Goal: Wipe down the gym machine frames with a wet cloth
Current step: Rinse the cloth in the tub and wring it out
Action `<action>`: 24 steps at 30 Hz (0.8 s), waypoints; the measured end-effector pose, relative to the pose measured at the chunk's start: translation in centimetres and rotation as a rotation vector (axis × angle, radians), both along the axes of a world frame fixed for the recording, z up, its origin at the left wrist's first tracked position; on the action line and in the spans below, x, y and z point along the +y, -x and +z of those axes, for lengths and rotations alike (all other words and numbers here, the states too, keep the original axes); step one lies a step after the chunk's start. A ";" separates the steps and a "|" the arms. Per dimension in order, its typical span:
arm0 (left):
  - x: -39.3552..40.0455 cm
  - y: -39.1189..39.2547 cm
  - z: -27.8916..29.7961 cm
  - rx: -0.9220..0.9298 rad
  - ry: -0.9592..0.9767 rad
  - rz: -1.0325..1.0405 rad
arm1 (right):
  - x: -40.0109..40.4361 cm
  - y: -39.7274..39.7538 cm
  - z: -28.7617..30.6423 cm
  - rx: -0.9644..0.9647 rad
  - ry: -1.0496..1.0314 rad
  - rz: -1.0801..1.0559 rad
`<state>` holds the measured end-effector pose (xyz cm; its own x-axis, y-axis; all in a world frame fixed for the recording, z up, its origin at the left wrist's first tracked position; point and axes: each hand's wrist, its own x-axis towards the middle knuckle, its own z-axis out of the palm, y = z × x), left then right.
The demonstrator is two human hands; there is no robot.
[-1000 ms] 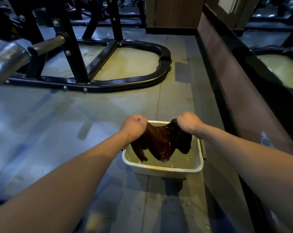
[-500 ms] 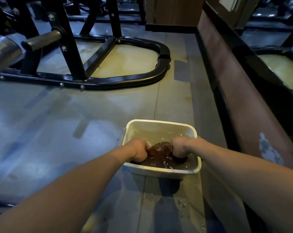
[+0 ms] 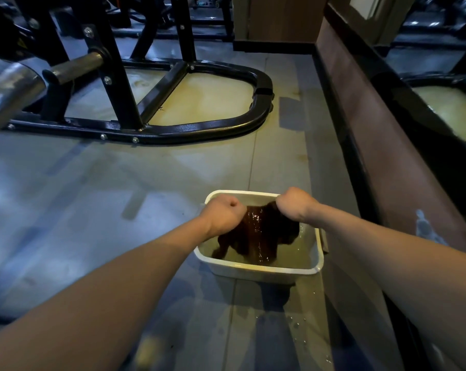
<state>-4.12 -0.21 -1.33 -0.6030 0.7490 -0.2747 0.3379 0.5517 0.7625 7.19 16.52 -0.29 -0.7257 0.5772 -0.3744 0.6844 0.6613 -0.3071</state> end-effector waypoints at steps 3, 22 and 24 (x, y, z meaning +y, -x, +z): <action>0.3 -0.2 1.4 -0.051 -0.147 0.123 | 0.0 0.5 1.3 0.098 0.020 -0.046; -0.9 -0.3 -2.5 0.285 0.585 -0.422 | -0.3 -1.0 -2.8 -0.257 0.085 0.200; -0.8 -0.1 -2.2 0.179 0.490 -0.318 | -0.5 -0.6 -2.8 -0.213 0.120 0.151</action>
<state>-4.02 -1.01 -3.48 -0.4391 0.7122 -0.5477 0.6432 0.6748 0.3619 7.79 16.05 -3.10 -0.6979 0.4107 -0.5867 0.6383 0.7282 -0.2495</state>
